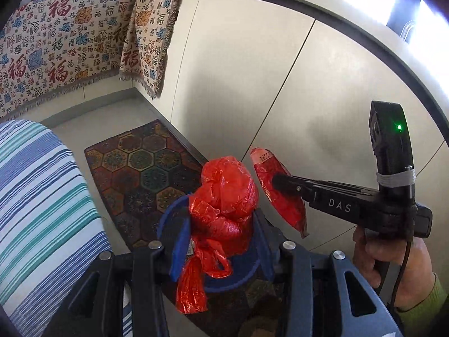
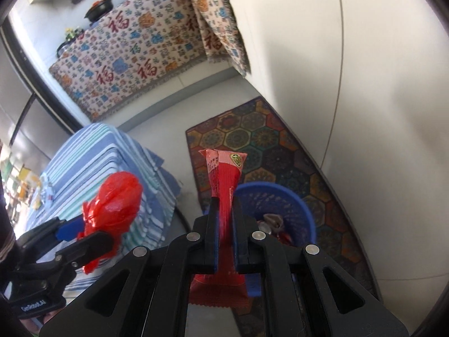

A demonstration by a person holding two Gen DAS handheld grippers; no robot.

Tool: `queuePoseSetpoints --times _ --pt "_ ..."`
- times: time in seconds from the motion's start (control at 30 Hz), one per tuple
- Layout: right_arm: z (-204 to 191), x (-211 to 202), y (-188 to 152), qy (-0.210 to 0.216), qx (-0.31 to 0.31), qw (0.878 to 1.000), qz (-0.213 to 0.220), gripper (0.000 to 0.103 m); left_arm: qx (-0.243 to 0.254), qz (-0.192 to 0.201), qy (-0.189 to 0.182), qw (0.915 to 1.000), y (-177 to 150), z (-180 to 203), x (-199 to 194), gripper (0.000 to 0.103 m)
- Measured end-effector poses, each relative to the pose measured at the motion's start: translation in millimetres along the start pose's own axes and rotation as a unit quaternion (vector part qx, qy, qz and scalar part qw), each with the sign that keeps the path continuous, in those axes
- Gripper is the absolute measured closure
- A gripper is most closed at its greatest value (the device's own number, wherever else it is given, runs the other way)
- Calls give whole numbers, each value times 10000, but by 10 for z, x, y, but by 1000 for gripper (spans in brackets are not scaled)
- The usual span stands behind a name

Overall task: Collect trash
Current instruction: 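Carry the red bag and red wrapper over the blue wastebasket and open both grippers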

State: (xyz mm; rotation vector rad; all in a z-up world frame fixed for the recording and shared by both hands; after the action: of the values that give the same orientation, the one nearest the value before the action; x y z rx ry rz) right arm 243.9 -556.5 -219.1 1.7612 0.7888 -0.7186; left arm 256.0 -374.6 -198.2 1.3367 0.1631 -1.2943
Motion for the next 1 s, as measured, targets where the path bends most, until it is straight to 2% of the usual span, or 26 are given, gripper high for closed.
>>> queuePoseSetpoints --times 0.2,0.43,0.53,0.6,0.8,1.0 --pt "227 106 -27 76 230 9997 -105 97 -32 -156 5 9999 5 -2 446 60" --pt "337 148 -8 106 410 9990 -141 95 -64 -319 -38 9995 -57 -1 775 59" --pt "377 128 8 139 578 9982 -62 87 -133 -381 -112 9991 -63 -1 890 53" --pt "405 116 13 191 645 9977 -9 65 -209 -463 -156 9986 -48 -26 958 53" --pt "357 69 85 183 582 9981 109 61 -263 -330 -67 9991 -12 -69 911 53" --pt "214 8 128 -80 238 9993 270 51 -279 -107 43 9995 -4 -117 542 53"
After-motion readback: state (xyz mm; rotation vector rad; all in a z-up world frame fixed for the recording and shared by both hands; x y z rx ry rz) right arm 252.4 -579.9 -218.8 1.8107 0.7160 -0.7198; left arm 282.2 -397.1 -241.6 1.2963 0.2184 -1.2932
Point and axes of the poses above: each gripper's, at about its wrist camera, not at the fingertips, and x roughly the way its jaws point, z to its right, y to its top, the point moved 4 cm from there along x, roughly the way its jaws point, and after that the axes turned 3 degrees about -x, right-handed, at the moved point
